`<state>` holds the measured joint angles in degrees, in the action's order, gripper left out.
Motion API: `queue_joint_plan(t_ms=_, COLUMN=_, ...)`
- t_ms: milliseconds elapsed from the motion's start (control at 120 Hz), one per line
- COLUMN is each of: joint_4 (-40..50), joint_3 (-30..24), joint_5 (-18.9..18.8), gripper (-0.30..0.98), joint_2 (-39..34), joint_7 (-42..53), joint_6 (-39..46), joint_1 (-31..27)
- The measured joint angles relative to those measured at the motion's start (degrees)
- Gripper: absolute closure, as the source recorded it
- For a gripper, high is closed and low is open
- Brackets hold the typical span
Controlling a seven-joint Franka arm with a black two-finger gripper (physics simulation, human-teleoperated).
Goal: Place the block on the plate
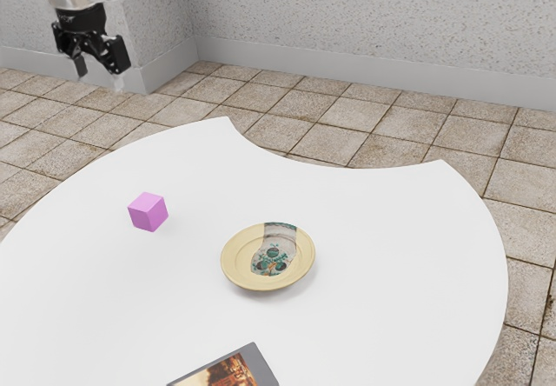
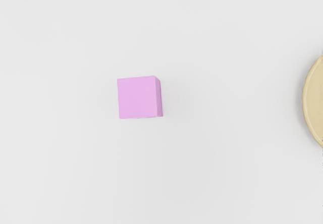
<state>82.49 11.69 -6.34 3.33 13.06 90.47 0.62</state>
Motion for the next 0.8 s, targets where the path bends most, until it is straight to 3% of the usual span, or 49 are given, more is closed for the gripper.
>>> queue_joint_plan(t_ms=192, joint_4=4.5, joint_3=1.5, joint_5=2.1, gripper=0.00, joint_2=1.0, joint_7=1.3, joint_6=1.0, joint_1=0.9)
queue_joint_plan(t_ms=500, joint_4=19.8, joint_3=2.3, joint_5=4.3, gripper=0.00, joint_2=2.3, joint_7=2.7, joint_6=13.2, joint_1=-4.9)
queue_joint_plan(t_ms=800, joint_4=20.4, joint_3=2.2, joint_5=7.4, gripper=0.00, joint_2=9.9, joint_7=3.3, joint_6=20.5, joint_1=-7.2)
